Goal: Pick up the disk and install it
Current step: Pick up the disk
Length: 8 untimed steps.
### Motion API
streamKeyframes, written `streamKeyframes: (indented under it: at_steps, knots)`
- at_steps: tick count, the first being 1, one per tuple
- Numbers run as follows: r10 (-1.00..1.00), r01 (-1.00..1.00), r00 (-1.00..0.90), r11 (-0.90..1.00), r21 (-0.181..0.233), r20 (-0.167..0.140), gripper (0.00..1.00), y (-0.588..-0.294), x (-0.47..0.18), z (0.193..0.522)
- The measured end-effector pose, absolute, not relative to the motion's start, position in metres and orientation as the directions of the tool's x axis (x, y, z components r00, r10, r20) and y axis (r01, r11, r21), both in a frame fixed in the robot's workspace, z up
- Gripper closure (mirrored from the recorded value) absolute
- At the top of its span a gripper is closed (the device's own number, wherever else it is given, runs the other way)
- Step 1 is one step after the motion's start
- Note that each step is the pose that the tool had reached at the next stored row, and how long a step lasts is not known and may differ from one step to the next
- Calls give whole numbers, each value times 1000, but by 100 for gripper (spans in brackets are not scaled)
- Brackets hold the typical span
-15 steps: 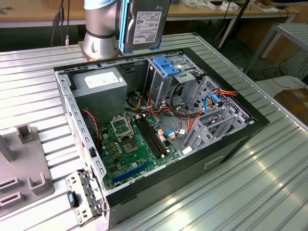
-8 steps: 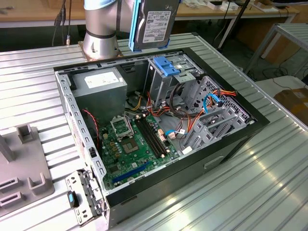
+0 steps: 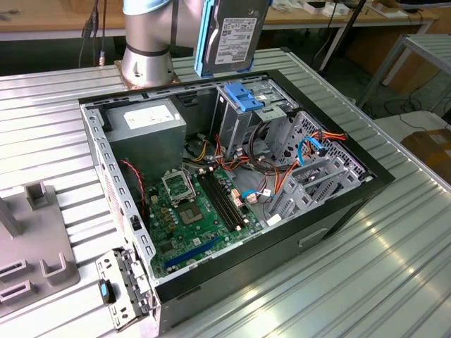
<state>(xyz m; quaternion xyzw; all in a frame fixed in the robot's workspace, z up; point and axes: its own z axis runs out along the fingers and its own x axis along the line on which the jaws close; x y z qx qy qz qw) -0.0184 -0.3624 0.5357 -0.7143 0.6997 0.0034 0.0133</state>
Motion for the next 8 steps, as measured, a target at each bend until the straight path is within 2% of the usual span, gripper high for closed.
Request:
streamKeyframes:
  at_steps: [8]
  knots:
    - [-1000, -1000, 21, -20, -14, -23, 63, -403, -18, 536]
